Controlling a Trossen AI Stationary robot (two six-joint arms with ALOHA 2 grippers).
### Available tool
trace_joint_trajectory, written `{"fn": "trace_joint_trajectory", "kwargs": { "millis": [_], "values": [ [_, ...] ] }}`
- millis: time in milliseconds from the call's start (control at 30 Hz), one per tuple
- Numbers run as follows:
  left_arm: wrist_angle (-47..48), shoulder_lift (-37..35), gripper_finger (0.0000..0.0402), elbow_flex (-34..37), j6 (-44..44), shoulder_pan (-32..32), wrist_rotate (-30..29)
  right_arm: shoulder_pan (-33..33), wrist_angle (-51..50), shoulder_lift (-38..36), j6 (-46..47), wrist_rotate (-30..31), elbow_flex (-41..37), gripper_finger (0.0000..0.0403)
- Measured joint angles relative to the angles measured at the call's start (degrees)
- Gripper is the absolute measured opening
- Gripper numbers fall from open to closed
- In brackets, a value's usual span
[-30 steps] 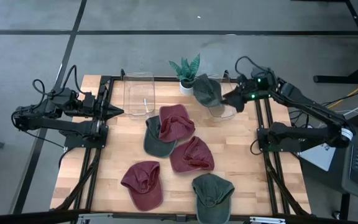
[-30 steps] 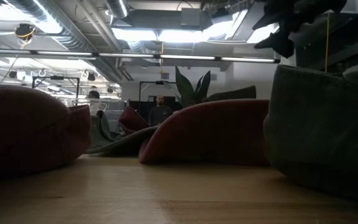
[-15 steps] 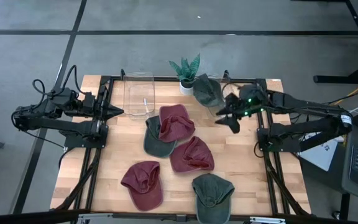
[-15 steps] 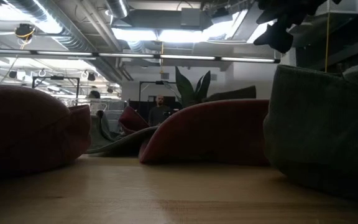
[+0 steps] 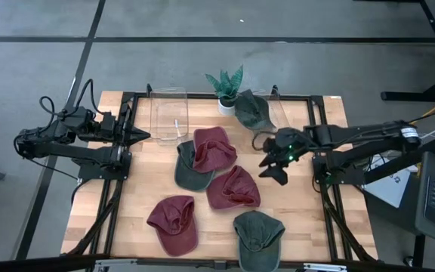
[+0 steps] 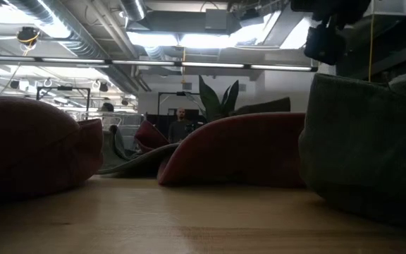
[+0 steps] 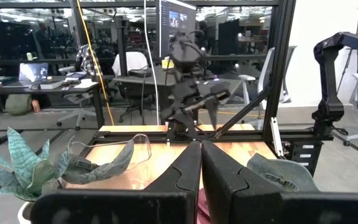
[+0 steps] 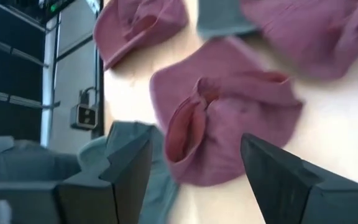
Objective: Pick & Place hat
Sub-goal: Put the bottom gray cap into the right bin
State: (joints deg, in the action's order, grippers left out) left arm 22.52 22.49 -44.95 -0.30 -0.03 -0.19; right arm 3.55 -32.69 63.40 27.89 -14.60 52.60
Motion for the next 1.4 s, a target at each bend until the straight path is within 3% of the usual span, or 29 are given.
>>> {"fn": "trace_joint_trajectory", "kwargs": {
  "millis": [133, 333, 600, 933, 1400],
  "values": [
    [0.0, 0.0, 0.0009, 0.0, 0.0, 0.0, 0.0, 3.6, 0.0, 1.9, 7.8, -0.8, 0.0, 0.0245],
    [0.0, 0.0, 0.0008, 0.0, 0.0, 0.0, 0.0, 7.8, -2.7, 4.0, 27.2, -2.0, 0.0, 0.0245],
    [0.0, 0.0, 0.0012, 0.0, 0.0, 0.0, 0.0, 16.1, -4.8, 4.6, 43.4, -2.1, 0.0, 0.0245],
    [0.0, 0.0, 0.0011, 0.0, 0.0, 0.0, 0.0, 30.1, -5.4, 4.9, 46.9, -0.8, 0.0, 0.0245],
    [0.0, 0.0, 0.0009, 0.0, 0.0, 0.0, 0.0, 47.3, -5.3, 4.9, 49.8, 6.3, 0.0, 0.0245]
  ]
}}
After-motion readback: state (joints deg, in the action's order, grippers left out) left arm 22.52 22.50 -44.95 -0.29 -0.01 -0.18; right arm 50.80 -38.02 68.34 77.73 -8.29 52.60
